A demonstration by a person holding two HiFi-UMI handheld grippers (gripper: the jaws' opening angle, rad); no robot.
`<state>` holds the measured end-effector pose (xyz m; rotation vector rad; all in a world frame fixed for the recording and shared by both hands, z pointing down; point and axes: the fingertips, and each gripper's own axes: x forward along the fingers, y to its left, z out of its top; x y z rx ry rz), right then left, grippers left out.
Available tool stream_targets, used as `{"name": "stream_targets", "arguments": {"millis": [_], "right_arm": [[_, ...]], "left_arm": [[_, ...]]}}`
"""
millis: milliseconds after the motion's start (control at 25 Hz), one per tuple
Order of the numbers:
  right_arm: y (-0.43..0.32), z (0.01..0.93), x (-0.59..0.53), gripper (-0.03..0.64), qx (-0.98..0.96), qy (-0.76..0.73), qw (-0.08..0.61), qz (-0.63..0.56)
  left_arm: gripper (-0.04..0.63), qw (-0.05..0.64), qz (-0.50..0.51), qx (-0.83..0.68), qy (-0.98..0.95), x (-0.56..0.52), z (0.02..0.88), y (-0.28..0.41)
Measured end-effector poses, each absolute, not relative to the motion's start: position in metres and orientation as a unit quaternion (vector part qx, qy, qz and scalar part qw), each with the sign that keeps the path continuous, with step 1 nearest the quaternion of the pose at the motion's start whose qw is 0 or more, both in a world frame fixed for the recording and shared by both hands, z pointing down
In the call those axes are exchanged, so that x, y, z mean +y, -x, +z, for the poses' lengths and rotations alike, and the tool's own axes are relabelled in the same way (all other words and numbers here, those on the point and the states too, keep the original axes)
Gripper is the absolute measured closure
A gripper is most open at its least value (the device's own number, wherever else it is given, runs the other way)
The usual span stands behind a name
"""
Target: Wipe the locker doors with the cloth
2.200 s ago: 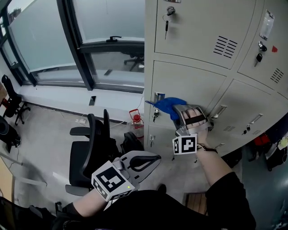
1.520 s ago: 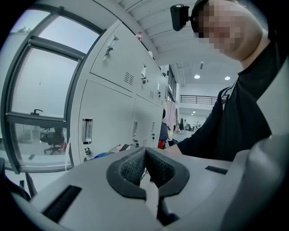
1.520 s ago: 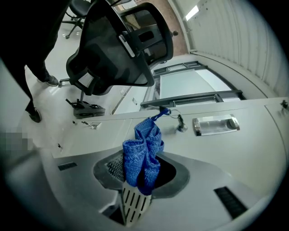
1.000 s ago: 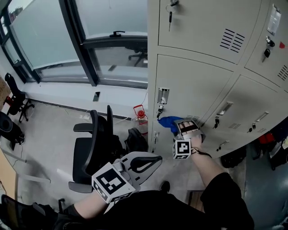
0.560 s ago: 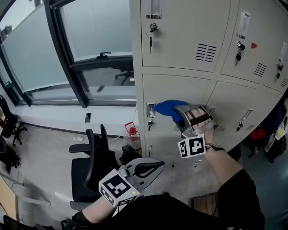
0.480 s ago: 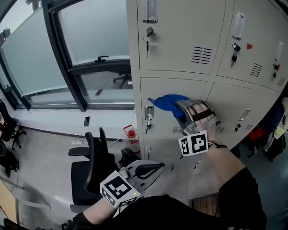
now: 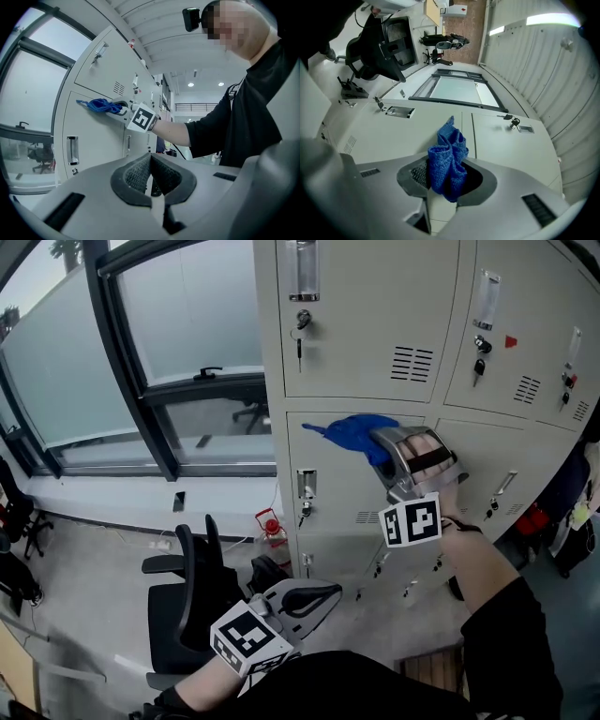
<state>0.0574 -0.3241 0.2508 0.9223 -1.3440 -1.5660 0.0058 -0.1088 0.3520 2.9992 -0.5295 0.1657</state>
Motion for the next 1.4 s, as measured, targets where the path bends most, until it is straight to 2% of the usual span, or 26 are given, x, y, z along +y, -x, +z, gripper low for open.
{"name": "stream_targets", "arguments": {"millis": [840, 1400], "right_arm": [[-0.068, 0.511, -0.327, 0.514, -0.631, -0.264, 0.489, -0.541], [-0.085, 0.612, -0.326, 0.514, -0.664, -0.223, 0.545, -0.462]], "left_arm": [[0.588, 0.061, 0.088, -0.191, -0.976, -0.122, 0.355, -0.02], [0.588, 0.074, 0.114, -0.205, -0.969, -0.119, 0.369, -0.016]]}}
